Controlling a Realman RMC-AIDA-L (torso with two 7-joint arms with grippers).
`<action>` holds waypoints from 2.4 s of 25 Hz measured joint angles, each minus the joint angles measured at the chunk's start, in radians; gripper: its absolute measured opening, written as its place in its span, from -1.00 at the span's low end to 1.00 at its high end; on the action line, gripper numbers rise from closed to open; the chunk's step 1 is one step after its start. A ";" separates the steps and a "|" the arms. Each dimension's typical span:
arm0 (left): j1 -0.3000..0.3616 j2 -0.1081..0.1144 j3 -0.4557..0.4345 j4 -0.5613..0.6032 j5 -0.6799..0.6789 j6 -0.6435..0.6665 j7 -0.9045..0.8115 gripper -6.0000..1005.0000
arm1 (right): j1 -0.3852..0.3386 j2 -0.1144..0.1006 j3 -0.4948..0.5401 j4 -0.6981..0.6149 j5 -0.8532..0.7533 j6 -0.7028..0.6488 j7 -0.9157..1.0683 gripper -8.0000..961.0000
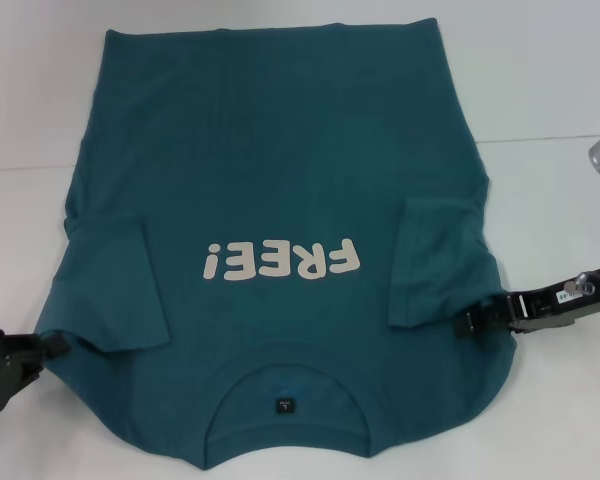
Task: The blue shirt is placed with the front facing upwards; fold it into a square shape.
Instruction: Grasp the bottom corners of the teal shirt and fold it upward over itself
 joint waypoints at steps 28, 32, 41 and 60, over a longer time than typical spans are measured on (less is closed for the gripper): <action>-0.005 0.003 0.092 0.027 0.008 0.035 0.001 -0.89 | -0.011 -0.031 0.003 -0.029 0.013 -0.065 0.008 -0.90; 0.009 0.006 0.128 0.092 0.028 0.104 -0.002 -0.89 | -0.016 -0.041 0.002 -0.056 0.013 -0.131 0.018 -0.90; 0.017 0.017 0.129 0.201 0.206 0.222 -0.038 -0.89 | -0.054 -0.050 0.006 -0.137 -0.059 -0.251 0.053 -0.90; 0.081 0.008 0.135 0.314 0.367 0.472 -0.005 -0.89 | -0.133 -0.039 0.004 -0.192 -0.154 -0.460 0.012 -0.90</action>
